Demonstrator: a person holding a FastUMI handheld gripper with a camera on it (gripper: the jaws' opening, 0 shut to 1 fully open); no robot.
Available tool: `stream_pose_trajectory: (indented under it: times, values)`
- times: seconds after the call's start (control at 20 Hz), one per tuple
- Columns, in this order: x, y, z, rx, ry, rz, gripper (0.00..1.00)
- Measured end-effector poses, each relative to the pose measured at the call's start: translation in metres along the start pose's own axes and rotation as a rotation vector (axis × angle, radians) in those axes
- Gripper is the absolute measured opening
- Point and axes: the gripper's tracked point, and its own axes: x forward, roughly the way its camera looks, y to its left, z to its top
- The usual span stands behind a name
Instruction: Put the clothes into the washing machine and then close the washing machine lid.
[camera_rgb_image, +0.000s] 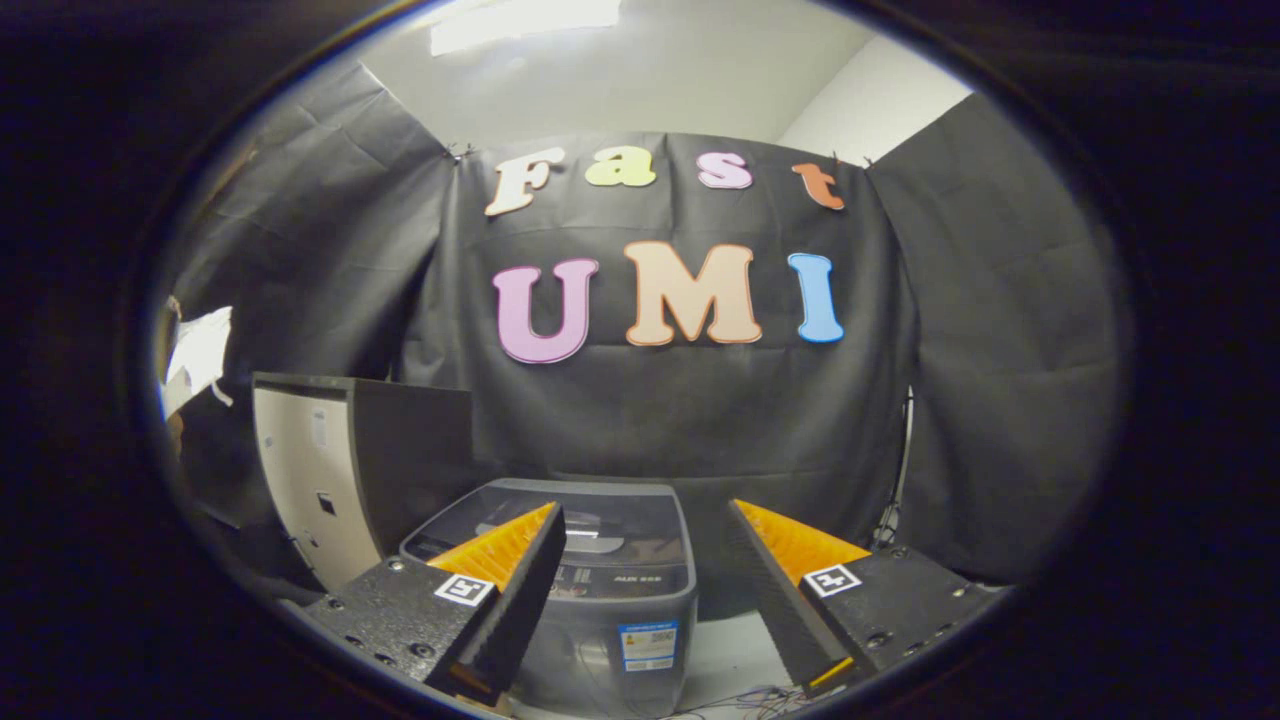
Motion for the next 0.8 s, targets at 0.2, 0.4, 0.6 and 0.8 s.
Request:
stream_pose_trajectory:
  times: [0.2, 0.4, 0.6, 0.8]
  values:
    - [-0.014, 0.006, -0.042, 0.025, 0.056, 0.016, 0.96]
    - [-0.029, 0.014, -0.067, 0.037, 0.099, 0.024, 0.97]
    - [-0.041, 0.023, -0.082, 0.036, 0.130, 0.048, 0.97]
    - [-0.049, 0.029, -0.096, 0.007, 0.166, 0.064, 0.97]
